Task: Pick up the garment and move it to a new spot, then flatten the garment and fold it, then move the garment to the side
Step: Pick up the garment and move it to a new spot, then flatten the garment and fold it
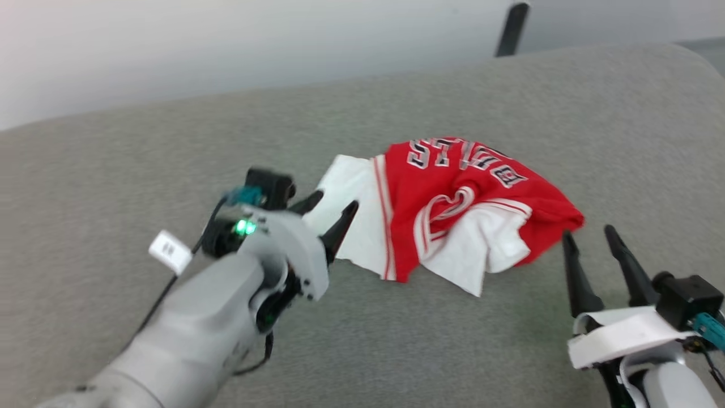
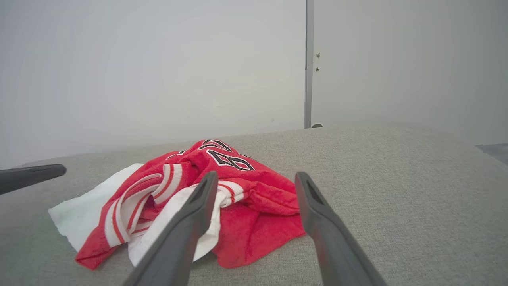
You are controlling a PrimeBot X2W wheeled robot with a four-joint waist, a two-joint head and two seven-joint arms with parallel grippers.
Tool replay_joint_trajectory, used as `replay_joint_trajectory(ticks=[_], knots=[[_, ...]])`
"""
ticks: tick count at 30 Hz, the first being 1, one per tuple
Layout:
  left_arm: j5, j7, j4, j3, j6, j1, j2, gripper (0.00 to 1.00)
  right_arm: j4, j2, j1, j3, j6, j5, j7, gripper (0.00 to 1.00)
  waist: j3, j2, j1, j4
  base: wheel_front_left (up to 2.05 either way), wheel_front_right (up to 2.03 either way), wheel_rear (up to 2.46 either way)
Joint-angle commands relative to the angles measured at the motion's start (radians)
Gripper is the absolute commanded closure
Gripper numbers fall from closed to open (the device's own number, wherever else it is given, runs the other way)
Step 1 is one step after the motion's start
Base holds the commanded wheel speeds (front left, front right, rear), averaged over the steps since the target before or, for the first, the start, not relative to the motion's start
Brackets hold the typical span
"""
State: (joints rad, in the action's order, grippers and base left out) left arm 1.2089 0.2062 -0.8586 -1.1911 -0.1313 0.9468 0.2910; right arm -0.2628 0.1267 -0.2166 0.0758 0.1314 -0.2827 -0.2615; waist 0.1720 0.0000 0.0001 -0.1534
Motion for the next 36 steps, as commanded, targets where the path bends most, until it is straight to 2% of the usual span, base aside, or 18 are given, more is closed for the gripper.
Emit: replay_joint_trajectory(ticks=[1, 7, 9, 13, 18, 24, 30, 34, 36], knots=[[0.011, 0.012, -0.005, 0.009, 0.002, -0.024, -0.003, 0.0, -0.006, 0.009, 0.017, -0.006, -0.001, 0.001, -0.005, 0.0, -0.053, 0.0, -0.0001, 0.082, 0.0, 0.0, 0.0], [0.047, 0.058, -0.022, 0.095, 0.002, -0.165, 0.029, 0.0, -0.028, 0.046, 0.076, -0.045, -0.001, 0.0, -0.005, 0.0, -0.101, 0.0, -0.0001, 0.166, 0.0, 0.0, 0.0], [0.015, 0.059, -0.002, 0.179, 0.013, -0.203, 0.05, 0.0, -0.032, 0.055, 0.1, -0.059, -0.001, -0.001, -0.005, 0.0, -0.117, 0.0, -0.0001, 0.183, 0.0, 0.0, 0.0], [-0.096, 0.057, 0.074, 0.374, 0.068, -0.358, 0.088, 0.0, -0.032, 0.073, 0.145, -0.089, -0.001, -0.002, 0.003, 0.0, -0.145, 0.0, -0.0001, 0.21, 0.0, 0.0, 0.0], [-0.215, 0.058, 0.191, 0.597, 0.097, -0.559, 0.101, 0.0, -0.017, 0.1, 0.196, -0.131, -0.001, 0.002, 0.022, 0.0, -0.179, 0.0, -0.0001, 0.224, 0.0, 0.0, 0.0], [-0.393, 0.058, 0.33, 0.746, 0.142, -0.708, 0.121, 0.0, 0.011, 0.11, 0.23, -0.177, -0.001, -0.003, 0.039, 0.0, -0.195, 0.0, -0.0001, 0.22, 0.0, 0.0, 0.0], [-0.579, 0.058, 0.486, 0.887, 0.172, -0.805, 0.131, 0.0, 0.031, 0.116, 0.192, -0.184, -0.001, -0.003, 0.049, 0.0, -0.194, 0.0, -0.0001, 0.191, 0.0, 0.0, 0.0], [-0.714, 0.058, 0.59, 0.974, 0.179, -0.837, 0.106, 0.0, 0.039, 0.118, 0.168, -0.187, -0.001, -0.005, 0.052, 0.0, -0.192, 0.0, -0.0001, 0.183, 0.0, 0.0, 0.0], [-0.768, 0.058, 0.64, 1.015, 0.168, -0.858, 0.085, 0.0, 0.043, 0.113, 0.162, -0.186, -0.001, -0.01, 0.052, 0.0, -0.19, 0.0, -0.0001, 0.181, 0.0, 0.0, 0.0]])
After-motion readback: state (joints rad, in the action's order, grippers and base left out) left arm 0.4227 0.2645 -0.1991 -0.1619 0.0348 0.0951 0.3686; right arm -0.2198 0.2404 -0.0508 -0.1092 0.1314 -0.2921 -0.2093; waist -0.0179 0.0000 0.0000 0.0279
